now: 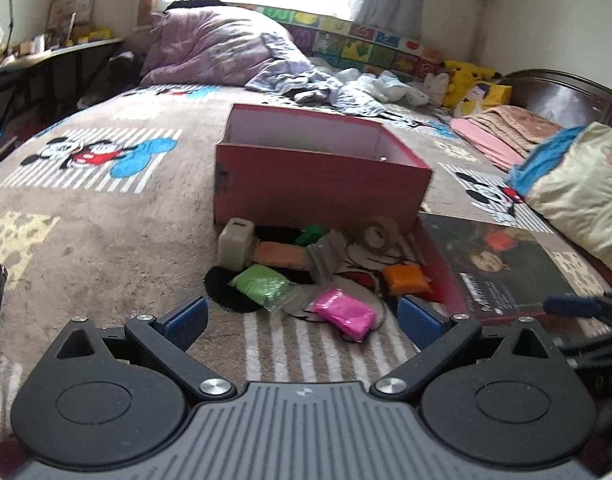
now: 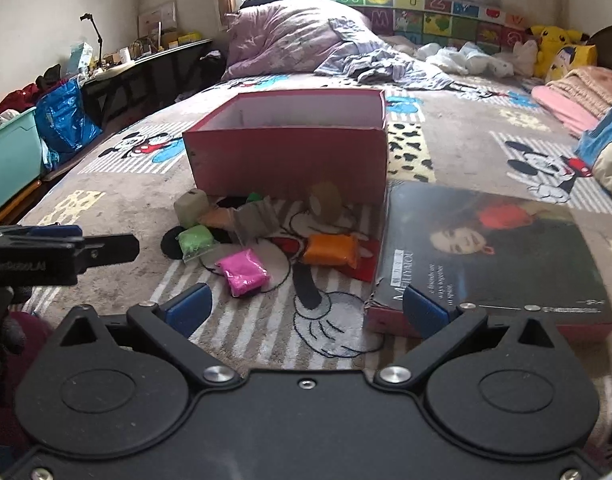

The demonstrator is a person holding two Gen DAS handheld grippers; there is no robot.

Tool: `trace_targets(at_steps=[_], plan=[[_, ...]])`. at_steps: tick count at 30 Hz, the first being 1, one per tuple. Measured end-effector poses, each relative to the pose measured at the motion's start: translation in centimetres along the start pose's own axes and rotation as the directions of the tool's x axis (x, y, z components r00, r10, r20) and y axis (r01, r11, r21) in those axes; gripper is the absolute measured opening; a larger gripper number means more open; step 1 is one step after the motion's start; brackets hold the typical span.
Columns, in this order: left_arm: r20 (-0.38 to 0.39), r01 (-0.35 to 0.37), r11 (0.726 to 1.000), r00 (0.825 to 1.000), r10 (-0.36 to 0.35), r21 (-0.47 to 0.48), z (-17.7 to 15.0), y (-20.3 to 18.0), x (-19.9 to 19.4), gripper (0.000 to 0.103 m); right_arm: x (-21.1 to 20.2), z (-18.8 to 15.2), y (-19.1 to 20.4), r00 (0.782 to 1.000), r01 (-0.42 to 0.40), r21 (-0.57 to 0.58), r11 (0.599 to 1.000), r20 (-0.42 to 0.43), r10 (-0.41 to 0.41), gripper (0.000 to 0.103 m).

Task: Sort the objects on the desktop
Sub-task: 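Grasp the green clay bag with the left tool while the right tool grasps the pink clay bag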

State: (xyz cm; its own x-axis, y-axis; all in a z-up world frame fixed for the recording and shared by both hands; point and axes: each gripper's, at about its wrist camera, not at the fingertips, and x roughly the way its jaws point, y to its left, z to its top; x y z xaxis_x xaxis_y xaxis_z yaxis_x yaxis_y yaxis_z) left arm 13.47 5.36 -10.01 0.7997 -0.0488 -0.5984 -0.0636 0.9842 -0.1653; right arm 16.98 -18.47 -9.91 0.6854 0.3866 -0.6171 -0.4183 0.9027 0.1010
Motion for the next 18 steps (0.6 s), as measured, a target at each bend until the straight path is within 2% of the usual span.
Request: trace_targets(at_steps=[4, 8, 14, 18], plan=[[-0.044, 0.019, 1.0, 0.999, -0.02, -0.018, 0.0, 1.0, 2.6, 0.102, 1.5, -0.2, 0.2, 0.999, -0.051, -0.035, 0.998, -0.014, 0.051, 0.103], [-0.062, -0.011, 1.0, 0.998, 0.011, -0.002, -0.1, 1.4, 4.9, 0.101, 3.1, -0.4, 0.9, 0.997, -0.078, -0.078, 0.994, 0.001, 0.078, 0.103], [-0.043, -0.012, 0.998, 0.999, 0.014, 0.053, 0.0, 2.0, 7.4, 0.101, 5.8, -0.2, 2.2, 0.993, -0.119, -0.152, 0.981, -0.003, 0.12, 0.102], [-0.036, 0.018, 0.993, 0.999, -0.014, 0.114, 0.3, 2.4, 9.1, 0.094, 7.3, -0.3, 3.1, 0.991, -0.132, -0.21, 0.969, -0.015, 0.132, 0.102]])
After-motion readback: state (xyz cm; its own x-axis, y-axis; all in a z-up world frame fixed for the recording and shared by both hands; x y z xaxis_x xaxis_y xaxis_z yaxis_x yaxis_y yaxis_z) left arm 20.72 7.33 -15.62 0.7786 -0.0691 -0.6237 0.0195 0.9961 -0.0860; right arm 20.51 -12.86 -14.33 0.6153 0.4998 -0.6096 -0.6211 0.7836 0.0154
